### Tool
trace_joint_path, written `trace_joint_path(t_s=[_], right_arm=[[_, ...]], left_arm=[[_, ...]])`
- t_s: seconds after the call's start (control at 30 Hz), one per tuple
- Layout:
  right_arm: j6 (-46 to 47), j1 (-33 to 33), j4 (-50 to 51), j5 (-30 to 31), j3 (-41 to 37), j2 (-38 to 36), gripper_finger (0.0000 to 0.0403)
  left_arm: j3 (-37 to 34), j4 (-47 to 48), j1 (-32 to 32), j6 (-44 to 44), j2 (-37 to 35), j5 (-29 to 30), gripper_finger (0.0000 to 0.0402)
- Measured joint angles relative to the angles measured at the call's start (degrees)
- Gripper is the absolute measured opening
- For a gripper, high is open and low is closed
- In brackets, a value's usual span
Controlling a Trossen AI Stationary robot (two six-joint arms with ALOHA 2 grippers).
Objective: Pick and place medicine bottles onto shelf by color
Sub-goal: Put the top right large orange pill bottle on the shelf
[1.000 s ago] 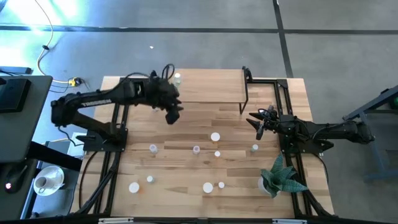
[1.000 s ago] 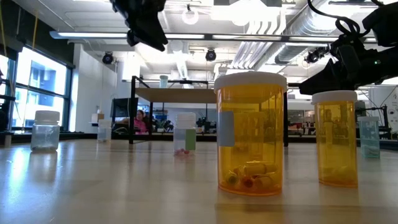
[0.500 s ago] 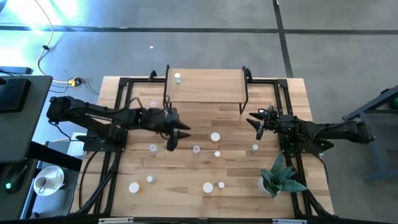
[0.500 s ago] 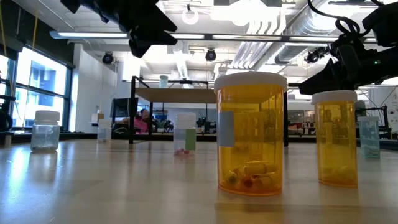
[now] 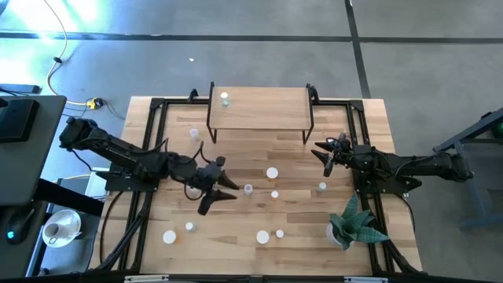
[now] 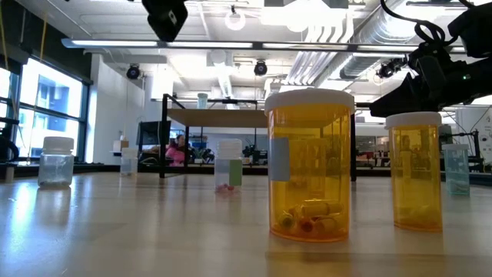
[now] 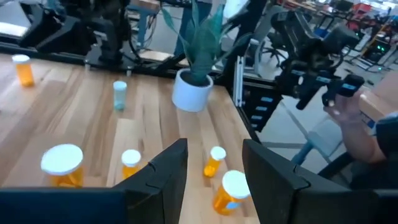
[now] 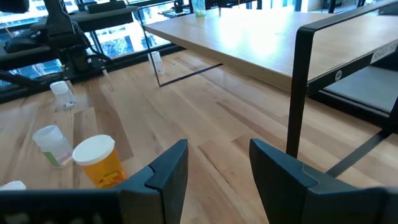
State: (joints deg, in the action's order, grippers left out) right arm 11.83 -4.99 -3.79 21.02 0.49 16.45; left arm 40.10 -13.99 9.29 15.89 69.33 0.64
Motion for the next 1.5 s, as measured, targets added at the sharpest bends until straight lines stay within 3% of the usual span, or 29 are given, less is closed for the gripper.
trace_joint_path(t_s=[0.27,0.63,0.77,0.87,1.07,1.5], right_arm=[[-2.14,0.00,0.04,-2.63,-0.01,0.00,0.0189],[-8.89,0.01,0.29,-9.57,0.00,-0.02,0.0334],[-9.16,0.00,1.05,-10.34,-0.02,-0.02,0.0368],[-9.28,0.00,1.18,-10.34,0.00,0.00,0.0377],[-9.33,0.01,1.16,-10.21,-0.01,-0.02,0.0378],[-8.31,0.02,-0.25,-7.82,-0.01,-0.02,0.0378]], left_arm=[[0.86,-0.42,-1.54,-0.01,0.03,0.01,0.0145],[0.87,2.04,-2.20,-0.01,0.05,0.02,0.0145],[0.90,5.94,-2.20,-0.03,-1.13,0.06,0.0145],[0.98,9.43,-2.20,-1.34,-2.80,2.45,0.0145],[-0.89,13.36,-1.63,-1.03,-5.28,13.77,0.0145],[-10.00,12.98,-4.80,4.73,-12.75,12.40,0.0145]])
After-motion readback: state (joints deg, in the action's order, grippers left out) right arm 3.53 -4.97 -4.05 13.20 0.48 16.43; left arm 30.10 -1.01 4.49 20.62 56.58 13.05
